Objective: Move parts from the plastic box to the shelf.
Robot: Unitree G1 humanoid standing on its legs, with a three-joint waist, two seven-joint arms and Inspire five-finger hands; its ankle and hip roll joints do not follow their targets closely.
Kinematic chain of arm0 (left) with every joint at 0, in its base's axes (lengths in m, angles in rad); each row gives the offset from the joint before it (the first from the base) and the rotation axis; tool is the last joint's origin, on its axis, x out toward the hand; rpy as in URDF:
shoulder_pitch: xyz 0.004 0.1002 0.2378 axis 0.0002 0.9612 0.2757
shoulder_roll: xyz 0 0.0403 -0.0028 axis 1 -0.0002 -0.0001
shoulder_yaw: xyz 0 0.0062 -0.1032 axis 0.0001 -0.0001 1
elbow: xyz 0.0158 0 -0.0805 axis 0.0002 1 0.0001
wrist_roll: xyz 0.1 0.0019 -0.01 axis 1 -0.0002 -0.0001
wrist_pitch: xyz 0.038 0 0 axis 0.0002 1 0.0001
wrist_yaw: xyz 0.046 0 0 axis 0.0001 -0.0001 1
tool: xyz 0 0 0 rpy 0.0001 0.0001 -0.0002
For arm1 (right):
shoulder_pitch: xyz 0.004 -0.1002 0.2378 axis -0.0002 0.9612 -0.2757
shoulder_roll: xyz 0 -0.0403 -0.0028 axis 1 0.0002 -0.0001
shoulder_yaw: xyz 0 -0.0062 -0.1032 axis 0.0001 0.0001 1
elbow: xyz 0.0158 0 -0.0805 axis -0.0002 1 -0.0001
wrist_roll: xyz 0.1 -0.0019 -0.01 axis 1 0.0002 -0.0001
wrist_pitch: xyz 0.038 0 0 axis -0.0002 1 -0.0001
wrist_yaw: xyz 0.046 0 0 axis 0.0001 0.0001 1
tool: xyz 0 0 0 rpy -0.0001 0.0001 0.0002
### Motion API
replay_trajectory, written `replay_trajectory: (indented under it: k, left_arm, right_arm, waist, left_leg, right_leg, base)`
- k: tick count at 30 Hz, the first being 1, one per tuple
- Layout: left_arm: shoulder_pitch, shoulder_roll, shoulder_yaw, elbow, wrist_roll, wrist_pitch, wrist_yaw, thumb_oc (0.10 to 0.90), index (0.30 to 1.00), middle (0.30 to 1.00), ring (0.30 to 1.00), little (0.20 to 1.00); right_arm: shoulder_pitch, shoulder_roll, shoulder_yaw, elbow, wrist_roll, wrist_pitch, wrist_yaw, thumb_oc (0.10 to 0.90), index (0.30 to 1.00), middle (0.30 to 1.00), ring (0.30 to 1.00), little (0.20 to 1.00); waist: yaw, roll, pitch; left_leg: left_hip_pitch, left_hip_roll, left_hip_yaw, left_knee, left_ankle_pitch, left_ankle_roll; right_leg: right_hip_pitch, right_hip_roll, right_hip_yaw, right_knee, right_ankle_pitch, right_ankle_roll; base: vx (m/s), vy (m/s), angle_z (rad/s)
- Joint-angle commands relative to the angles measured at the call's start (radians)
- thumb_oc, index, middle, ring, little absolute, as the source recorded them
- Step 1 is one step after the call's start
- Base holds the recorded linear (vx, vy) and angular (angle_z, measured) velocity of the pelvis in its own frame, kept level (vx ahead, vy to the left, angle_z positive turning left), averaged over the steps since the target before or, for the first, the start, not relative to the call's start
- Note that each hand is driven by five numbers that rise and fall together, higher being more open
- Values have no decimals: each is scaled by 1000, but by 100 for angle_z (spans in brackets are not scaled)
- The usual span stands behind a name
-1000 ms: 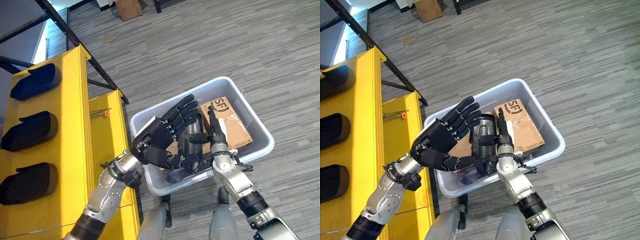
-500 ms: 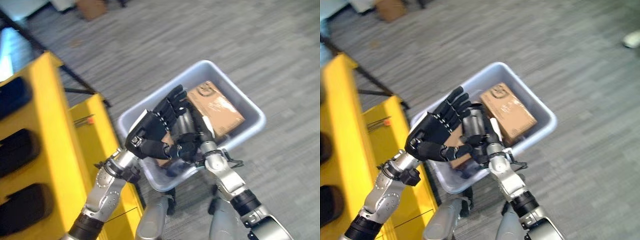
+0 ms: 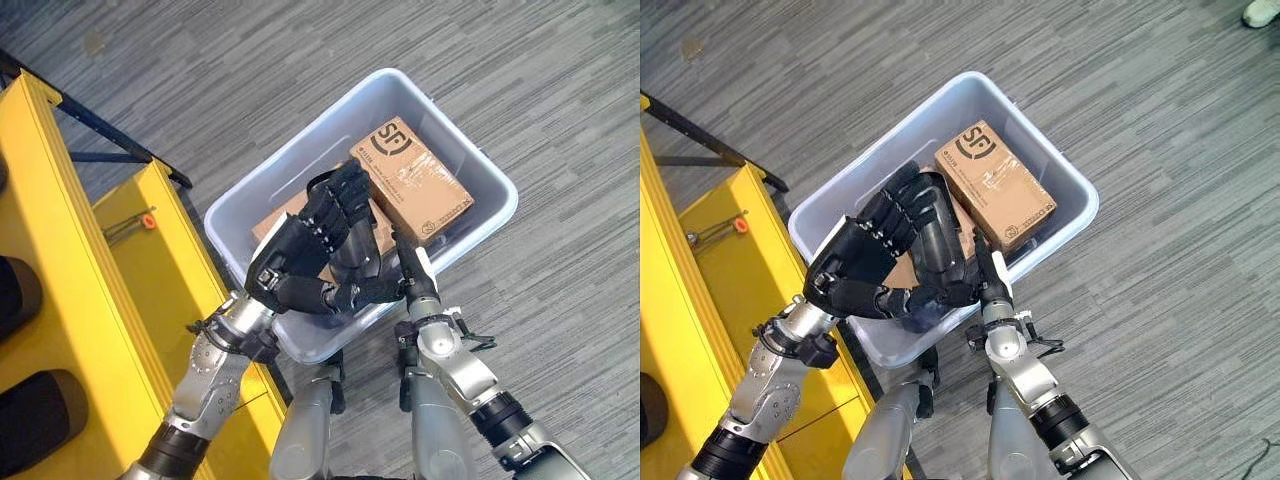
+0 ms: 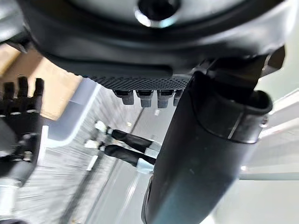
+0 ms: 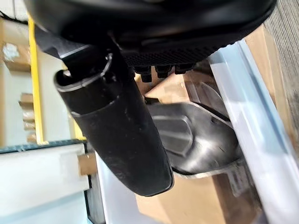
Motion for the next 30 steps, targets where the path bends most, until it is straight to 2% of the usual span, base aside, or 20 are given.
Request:
replay_trajectory:
  k: [1, 5, 13, 18, 22, 23, 25, 27, 30]
  left_arm:
    - [-33, -50, 10, -137, -57, -103, -55, 900, 1000, 1000, 1000, 1000]
    - [-34, -62, -3, -143, -58, -103, -64, 900, 1000, 1000, 1000, 1000]
    - [-48, -77, -14, -175, -44, -91, 4, 900, 1000, 1000, 1000, 1000]
    - [-41, -68, -14, -181, -43, -92, 16, 900, 1000, 1000, 1000, 1000]
    - [-37, -60, -17, -188, -3, -98, 48, 900, 1000, 1000, 1000, 1000]
    - [-32, -55, -20, -183, 21, -105, 67, 900, 1000, 1000, 1000, 1000]
    - [-31, -53, -17, -182, 43, -105, 76, 900, 1000, 1000, 1000, 1000]
    - [-25, -34, -13, -176, 104, -136, 77, 900, 1000, 1000, 1000, 1000]
    - [-21, -15, -3, -176, 141, -180, 84, 900, 1000, 1000, 1000, 1000]
  right_arm:
    - [-79, 66, -20, -60, -22, -101, -13, 900, 1000, 1000, 1000, 1000]
    - [-79, 39, -28, -99, -51, -109, 1, 900, 1000, 1000, 1000, 1000]
    - [-152, 8, -11, -160, -152, -94, 50, 900, 1000, 1000, 1000, 1000]
    - [-181, 7, 6, -192, -207, -101, 123, 900, 1000, 1000, 1000, 1000]
    - [-224, 15, 41, -234, -256, -68, 154, 900, 1000, 1000, 1000, 1000]
    - [-235, 22, 59, -248, -269, -32, 137, 900, 1000, 1000, 1000, 1000]
    - [-242, 24, 65, -246, -276, -23, 132, 900, 1000, 1000, 1000, 1000]
    - [-243, 21, 77, -238, -267, 19, 91, 900, 1000, 1000, 1000, 1000]
    - [-242, 15, 68, -201, -280, 3, 79, 900, 1000, 1000, 1000, 1000]
  waist:
    - [-5, 26, -32]
    - [-25, 38, -19]
    - [-19, 63, 1]
    - [0, 58, 1]
    - [23, 54, 1]
    - [32, 48, 1]
    - [36, 45, 1]
    - [46, 35, 1]
    - [51, 32, 1]
  left_leg:
    - [9, -68, 8, 5, -75, 30]
    - [11, -60, 62, 15, -82, 21]
    - [-36, -97, 54, 55, -94, 37]
    - [-84, -106, 42, 69, -98, 47]
    - [-137, -111, 25, 65, -85, 54]
    - [-150, -114, 16, 60, -84, 56]
    - [-155, -115, 12, 54, -81, 58]
    - [-165, -113, 4, 45, -78, 60]
    - [-169, -111, 1, 43, -76, 62]
  right_leg:
    - [1, 1, -89, 16, -58, -18]
    - [-6, -16, -118, 19, -62, -17]
    - [-69, -38, -106, 82, -75, -14]
    - [-124, -46, -101, 127, -86, -8]
    - [-173, -38, -95, 143, -81, -7]
    - [-185, -35, -94, 152, -87, -5]
    - [-190, -33, -93, 151, -86, -4]
    - [-195, -30, -95, 149, -83, -1]
    - [-196, -28, -95, 143, -82, -1]
  base:
    - [19, 2, 10]
    - [-7, 22, 15]
    - [32, 100, 8]
    - [12, 30, 3]
    - [-9, 10, 8]
    - [-9, -10, 6]
    - [-5, -13, 6]
    - [-10, -30, 15]
    - [-1, -18, 6]
